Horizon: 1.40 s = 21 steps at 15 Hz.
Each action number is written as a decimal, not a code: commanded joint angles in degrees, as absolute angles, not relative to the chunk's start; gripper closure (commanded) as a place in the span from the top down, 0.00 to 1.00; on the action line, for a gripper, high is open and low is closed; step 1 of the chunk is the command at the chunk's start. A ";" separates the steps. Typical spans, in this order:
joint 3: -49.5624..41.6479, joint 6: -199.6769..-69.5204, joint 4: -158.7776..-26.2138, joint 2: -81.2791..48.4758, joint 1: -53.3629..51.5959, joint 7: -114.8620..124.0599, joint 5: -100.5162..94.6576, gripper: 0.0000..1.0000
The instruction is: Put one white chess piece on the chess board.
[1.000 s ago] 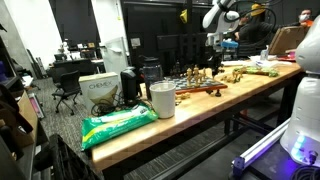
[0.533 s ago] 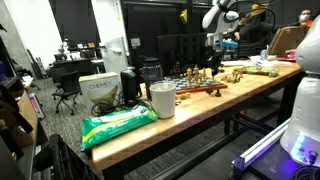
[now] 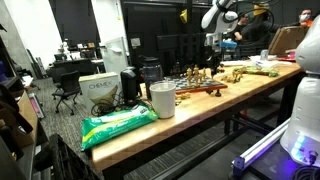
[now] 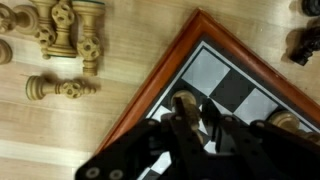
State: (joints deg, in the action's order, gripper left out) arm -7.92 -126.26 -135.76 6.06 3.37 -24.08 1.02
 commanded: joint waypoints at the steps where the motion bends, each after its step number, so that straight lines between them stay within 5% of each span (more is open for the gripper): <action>1: -7.40 -126.87 -135.53 6.11 3.80 -23.81 0.12 0.53; 8: -7.50 -126.80 -135.38 7.57 3.97 -23.22 0.14 0.98; 21: -8.68 -120.90 -134.45 17.94 7.34 -14.74 -1.62 1.00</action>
State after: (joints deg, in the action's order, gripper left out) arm -8.52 -123.45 -132.92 13.35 6.62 -16.90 0.48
